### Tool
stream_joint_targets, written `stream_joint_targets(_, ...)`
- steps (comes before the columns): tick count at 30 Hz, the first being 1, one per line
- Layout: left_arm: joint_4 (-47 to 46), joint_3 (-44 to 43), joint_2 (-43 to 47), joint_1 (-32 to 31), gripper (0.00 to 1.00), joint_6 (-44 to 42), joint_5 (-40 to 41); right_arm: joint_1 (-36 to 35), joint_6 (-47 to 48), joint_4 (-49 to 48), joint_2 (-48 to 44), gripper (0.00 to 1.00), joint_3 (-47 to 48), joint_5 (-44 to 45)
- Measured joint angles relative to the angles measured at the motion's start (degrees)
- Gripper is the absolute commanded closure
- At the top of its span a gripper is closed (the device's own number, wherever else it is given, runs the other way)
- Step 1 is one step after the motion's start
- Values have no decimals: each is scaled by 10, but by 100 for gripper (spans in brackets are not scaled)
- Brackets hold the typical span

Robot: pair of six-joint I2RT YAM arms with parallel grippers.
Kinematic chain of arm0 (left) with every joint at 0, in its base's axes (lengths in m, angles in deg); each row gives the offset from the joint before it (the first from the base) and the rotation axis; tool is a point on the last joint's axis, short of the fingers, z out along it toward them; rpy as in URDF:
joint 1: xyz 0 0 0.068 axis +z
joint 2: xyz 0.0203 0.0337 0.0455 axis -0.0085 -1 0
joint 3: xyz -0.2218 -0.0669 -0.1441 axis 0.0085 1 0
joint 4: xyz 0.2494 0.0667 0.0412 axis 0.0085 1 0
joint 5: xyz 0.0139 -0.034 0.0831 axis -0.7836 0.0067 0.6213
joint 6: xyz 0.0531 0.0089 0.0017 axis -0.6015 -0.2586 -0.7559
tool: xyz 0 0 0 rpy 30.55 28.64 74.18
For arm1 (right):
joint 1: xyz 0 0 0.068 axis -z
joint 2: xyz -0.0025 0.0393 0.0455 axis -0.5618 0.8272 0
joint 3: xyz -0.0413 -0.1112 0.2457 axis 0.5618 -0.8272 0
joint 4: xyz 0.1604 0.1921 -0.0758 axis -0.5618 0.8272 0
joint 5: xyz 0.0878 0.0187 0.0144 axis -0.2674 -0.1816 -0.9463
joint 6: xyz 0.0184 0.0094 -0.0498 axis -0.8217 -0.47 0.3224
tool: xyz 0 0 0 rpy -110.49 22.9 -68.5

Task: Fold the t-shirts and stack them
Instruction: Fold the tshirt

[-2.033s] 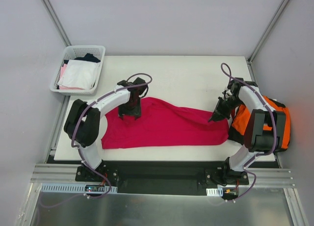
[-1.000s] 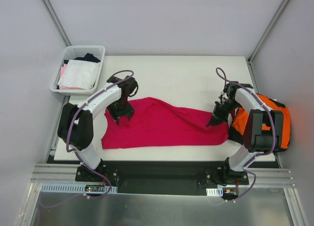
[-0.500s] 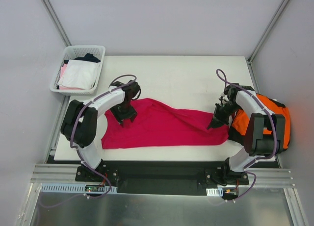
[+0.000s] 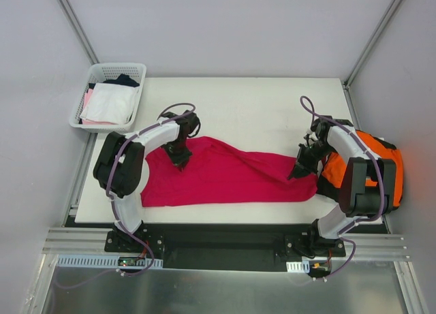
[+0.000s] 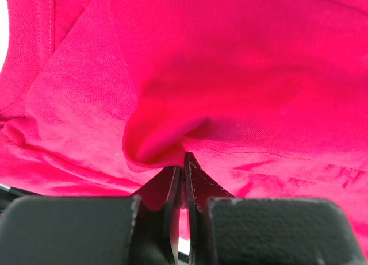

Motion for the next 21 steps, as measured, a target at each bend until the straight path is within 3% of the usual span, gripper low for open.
stream_joint_targets(6,23,-20,14,0,97,-21,8,0,0,0,0,99,1,3)
stream_joint_targets(13,64,-108,49,2,96,-54,57,0,-4,-1,5,99,38,17)
stream_joint_targets(21,87,-132,66,63,96,-101,89,32,-16,-11,33,99,99,33)
